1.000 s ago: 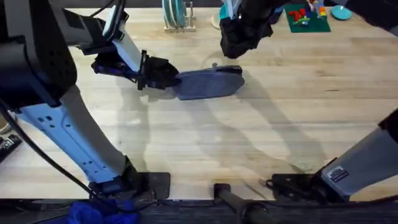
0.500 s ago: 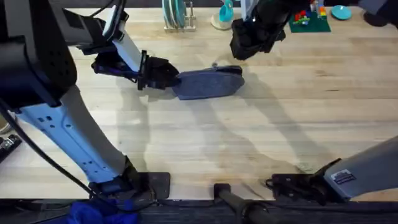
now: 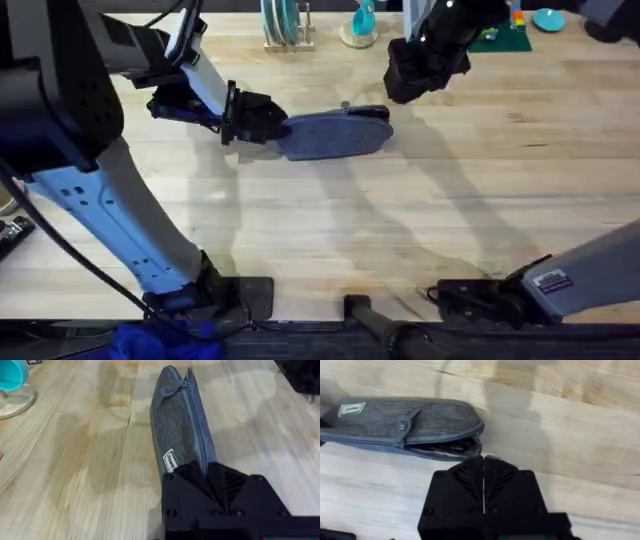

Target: Unzip the bag, pick up the pens from the table one at a time and place them inside, then zip the bag closed.

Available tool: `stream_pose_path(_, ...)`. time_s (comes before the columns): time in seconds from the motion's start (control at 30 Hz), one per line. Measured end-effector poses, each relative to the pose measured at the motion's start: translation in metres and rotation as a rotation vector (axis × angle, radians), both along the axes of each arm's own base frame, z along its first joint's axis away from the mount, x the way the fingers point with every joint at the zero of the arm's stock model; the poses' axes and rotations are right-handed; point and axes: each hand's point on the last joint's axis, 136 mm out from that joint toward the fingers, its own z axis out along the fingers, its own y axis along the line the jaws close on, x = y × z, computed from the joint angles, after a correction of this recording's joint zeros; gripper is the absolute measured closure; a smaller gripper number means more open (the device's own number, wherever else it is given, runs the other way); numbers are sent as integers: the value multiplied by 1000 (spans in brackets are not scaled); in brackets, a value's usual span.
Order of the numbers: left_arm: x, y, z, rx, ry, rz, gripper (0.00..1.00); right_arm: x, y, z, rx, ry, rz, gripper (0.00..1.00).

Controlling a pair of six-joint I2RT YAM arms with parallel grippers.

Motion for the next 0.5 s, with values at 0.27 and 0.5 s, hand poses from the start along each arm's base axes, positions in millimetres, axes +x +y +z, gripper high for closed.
stream_pose_path(0.27, 0, 0, 0, 0, 0, 0, 960, 0, 1, 0, 6, 1, 5, 967)
stream_pose_path(0.5, 0, 0, 0, 0, 0, 0, 960, 0, 2, 0, 7, -1, 7, 172)
